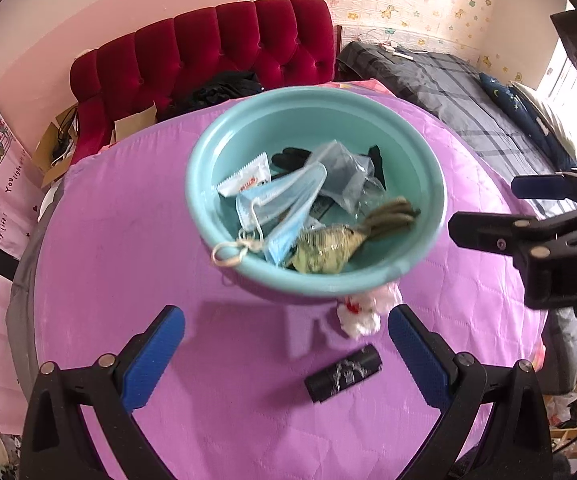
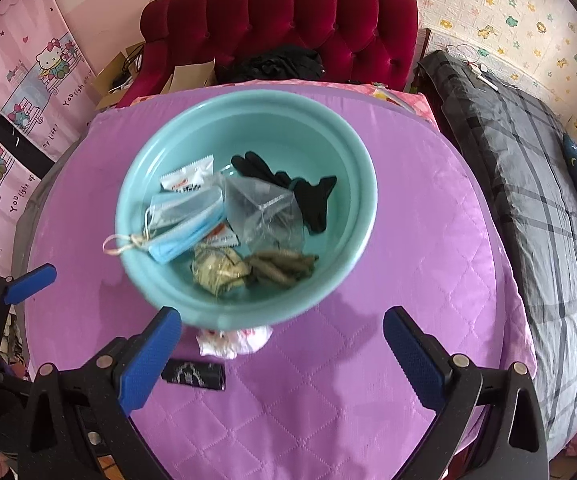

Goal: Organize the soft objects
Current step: 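Withdraw both grippers toward the white bag and black roll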

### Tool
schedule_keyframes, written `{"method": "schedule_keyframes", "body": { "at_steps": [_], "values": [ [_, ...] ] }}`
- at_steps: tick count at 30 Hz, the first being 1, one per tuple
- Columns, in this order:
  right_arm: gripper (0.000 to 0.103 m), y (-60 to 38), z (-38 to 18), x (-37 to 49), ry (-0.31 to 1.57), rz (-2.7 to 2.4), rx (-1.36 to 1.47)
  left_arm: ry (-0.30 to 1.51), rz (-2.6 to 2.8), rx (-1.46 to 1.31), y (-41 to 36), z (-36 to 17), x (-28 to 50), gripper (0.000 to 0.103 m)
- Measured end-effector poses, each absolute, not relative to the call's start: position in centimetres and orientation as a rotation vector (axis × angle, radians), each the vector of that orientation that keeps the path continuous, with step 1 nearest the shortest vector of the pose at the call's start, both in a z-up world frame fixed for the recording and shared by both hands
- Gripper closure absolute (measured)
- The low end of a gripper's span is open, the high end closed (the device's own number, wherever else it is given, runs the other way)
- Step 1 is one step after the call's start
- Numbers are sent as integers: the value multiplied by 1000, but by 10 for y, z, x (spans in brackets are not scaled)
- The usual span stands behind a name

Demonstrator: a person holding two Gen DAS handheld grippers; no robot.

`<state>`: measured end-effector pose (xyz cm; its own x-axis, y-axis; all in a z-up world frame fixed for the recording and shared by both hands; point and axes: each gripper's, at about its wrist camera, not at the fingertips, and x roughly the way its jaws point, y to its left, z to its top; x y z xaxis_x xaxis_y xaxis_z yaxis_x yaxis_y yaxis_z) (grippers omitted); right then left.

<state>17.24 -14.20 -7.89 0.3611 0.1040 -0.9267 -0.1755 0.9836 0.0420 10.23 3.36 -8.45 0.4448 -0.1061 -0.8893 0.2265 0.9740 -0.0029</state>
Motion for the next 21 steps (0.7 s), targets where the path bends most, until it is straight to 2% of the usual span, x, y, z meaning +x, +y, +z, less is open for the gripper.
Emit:
{"method": "schedule_keyframes", "body": {
  "at_steps": [21],
  "values": [
    [0, -158, -126, 106, 1195, 211, -80, 1162, -224, 80, 42, -142, 28, 0]
  ]
}}
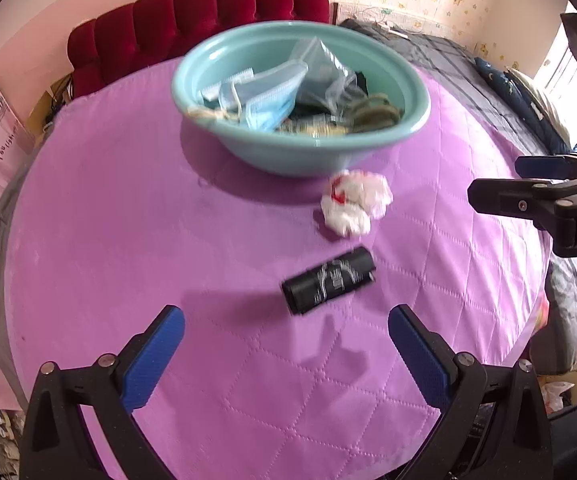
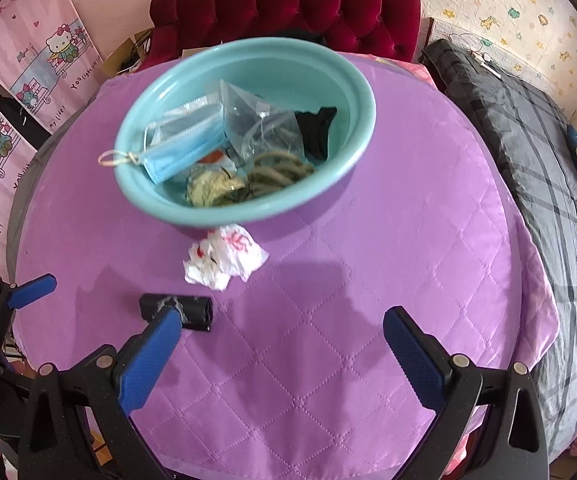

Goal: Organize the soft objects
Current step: 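Withdraw both grippers toward the white bag and black roll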

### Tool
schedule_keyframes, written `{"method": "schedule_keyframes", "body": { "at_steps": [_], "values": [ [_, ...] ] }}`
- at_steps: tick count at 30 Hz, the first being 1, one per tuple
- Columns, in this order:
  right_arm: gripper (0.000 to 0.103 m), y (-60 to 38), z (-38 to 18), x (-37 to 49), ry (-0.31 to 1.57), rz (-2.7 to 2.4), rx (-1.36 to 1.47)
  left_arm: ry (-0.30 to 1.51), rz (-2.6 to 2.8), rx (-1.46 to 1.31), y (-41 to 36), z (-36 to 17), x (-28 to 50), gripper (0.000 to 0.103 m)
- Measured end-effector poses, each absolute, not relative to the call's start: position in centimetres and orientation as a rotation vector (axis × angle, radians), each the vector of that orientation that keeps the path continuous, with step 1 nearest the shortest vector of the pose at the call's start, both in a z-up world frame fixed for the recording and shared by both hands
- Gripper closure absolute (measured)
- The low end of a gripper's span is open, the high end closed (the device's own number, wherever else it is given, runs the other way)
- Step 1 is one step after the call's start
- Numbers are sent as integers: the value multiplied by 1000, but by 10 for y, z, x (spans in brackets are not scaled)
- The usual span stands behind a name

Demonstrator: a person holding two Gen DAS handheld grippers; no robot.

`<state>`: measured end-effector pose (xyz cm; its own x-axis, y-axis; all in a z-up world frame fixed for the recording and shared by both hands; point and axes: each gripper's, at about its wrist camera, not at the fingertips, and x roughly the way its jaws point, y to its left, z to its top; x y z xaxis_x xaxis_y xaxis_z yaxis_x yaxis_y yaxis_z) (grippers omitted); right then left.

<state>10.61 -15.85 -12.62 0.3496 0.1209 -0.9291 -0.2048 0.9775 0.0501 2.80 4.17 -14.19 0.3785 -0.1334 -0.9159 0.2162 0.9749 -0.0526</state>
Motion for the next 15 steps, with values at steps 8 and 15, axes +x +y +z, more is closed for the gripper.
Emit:
{"method": "schedule_keyframes", "body": {
  "at_steps": [8, 15],
  "values": [
    [0, -161, -151, 96, 1226, 223, -96, 1203, -226, 51, 47, -160, 18, 0],
    [0, -158, -161, 98, 1241, 235, -90, 1217, -216, 28, 54, -166, 17, 0]
  ]
}}
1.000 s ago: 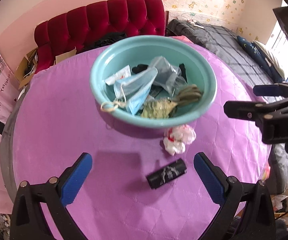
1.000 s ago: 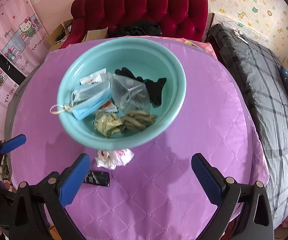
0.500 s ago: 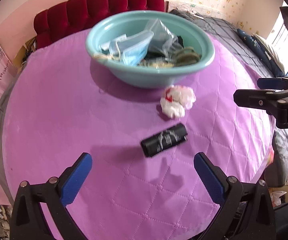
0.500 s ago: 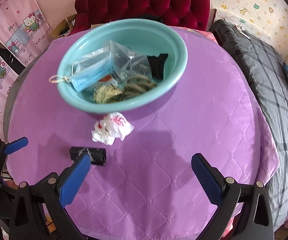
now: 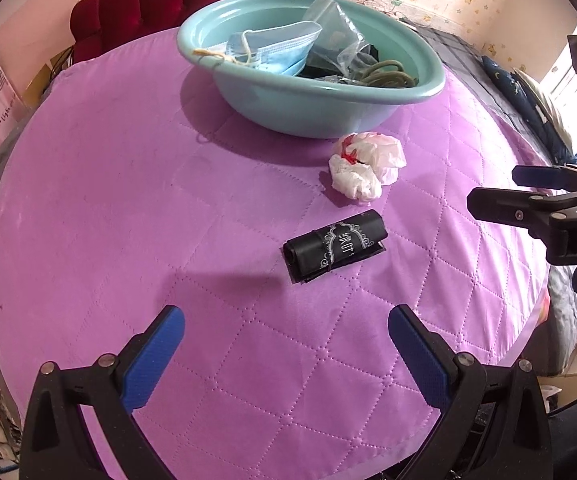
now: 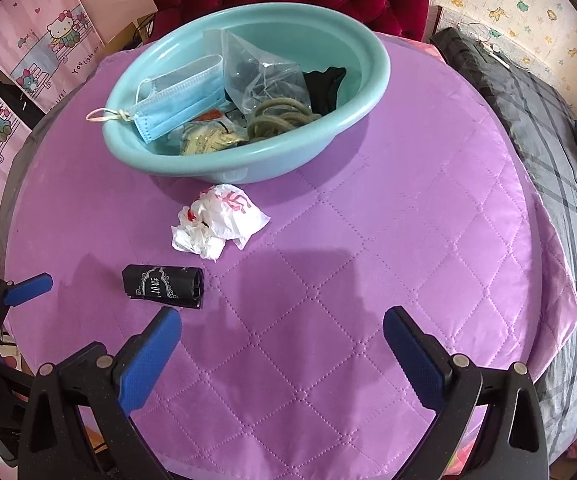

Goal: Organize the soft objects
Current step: 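Withdraw both grippers toward the white bag and black roll, then grasp the white plastic bag with the right gripper while the left grasps the black roll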

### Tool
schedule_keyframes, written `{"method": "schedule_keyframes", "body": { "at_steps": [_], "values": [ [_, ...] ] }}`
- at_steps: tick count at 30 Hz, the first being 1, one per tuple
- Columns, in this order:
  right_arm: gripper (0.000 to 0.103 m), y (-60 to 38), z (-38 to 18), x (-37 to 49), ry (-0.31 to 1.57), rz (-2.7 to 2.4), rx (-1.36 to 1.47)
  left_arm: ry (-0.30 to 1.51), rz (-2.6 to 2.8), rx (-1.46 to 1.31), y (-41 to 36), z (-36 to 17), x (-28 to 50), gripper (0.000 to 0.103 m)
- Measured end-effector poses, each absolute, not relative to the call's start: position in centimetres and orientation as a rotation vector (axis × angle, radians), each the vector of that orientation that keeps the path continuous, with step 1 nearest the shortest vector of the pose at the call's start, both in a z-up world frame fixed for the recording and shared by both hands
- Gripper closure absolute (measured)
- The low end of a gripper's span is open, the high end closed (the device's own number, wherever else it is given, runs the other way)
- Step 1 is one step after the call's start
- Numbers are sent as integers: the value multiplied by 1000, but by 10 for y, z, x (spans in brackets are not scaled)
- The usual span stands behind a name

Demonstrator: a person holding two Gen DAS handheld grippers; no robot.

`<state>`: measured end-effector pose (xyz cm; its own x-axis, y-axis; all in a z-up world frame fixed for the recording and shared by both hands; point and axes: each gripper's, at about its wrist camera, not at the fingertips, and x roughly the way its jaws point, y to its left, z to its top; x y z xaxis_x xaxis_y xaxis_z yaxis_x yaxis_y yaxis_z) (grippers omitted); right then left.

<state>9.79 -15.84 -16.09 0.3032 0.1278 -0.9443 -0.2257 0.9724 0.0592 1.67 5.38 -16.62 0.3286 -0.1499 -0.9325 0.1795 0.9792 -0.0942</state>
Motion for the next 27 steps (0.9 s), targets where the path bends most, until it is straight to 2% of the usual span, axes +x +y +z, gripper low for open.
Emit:
{"method": "schedule_keyframes", "body": {
  "at_steps": [27],
  "values": [
    [0, -101, -206, 139, 1144, 358, -171, 1255, -145, -31, 74, -199, 41, 0]
  ]
}}
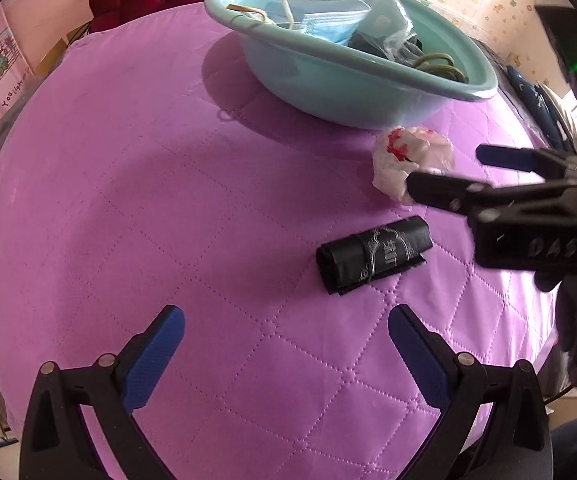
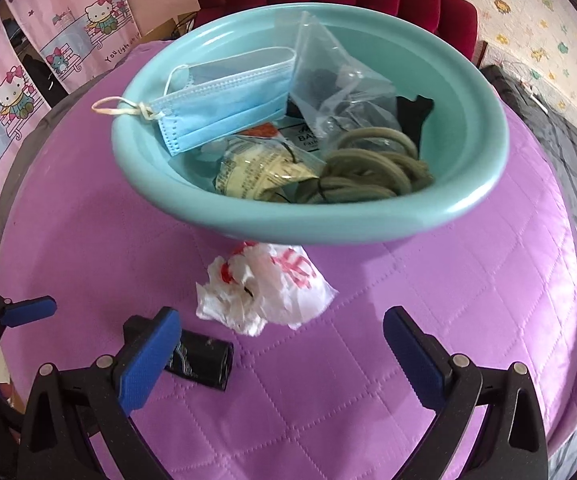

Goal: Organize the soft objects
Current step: 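Grasp the white plastic bag with the right gripper while the left grasps the black roll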

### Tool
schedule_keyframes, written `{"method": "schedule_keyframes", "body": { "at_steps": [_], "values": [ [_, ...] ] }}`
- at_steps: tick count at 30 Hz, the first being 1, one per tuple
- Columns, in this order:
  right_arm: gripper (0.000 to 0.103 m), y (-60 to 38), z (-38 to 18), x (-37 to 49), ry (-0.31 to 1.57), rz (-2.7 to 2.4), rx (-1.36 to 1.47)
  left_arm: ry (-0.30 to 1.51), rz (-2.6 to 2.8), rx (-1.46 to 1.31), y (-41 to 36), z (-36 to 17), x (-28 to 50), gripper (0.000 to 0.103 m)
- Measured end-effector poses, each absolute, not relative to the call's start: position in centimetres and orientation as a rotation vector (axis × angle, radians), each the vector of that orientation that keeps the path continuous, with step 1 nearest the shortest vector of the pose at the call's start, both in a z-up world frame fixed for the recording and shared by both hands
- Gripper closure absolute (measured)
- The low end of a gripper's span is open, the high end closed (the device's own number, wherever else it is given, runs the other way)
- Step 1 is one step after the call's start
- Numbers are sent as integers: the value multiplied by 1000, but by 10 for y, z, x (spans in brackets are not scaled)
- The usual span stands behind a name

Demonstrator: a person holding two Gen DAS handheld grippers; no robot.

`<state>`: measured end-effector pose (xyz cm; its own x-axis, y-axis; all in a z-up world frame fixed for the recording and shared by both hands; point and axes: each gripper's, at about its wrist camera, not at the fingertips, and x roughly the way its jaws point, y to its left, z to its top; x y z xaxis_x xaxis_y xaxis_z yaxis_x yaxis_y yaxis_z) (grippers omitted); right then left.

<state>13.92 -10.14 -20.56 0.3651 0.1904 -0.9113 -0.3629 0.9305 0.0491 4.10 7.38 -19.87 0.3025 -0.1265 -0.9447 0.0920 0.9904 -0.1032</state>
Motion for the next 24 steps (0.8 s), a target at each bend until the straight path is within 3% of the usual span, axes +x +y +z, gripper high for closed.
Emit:
{"method": "schedule_keyframes", "body": {
  "at_steps": [10, 13, 15, 18, 24],
  "values": [
    [3, -78, -226, 149, 1161, 364, -184, 1265, -147, -38, 73, -203, 50, 0],
    [17, -73, -227, 154, 1178, 370, -175, 1270, -151, -36, 76, -206, 55, 0],
    [37, -70, -226, 154, 1177, 371, -170, 1270, -154, -33, 72, -208, 56, 0],
    [57, -71, -225, 154, 1191, 383, -155, 1268, -162, -31, 71, -208, 61, 0],
    [68, -75, -215, 146, 1190, 399, -167, 1259, -188, -11, 64, -204, 71, 0]
  ]
}}
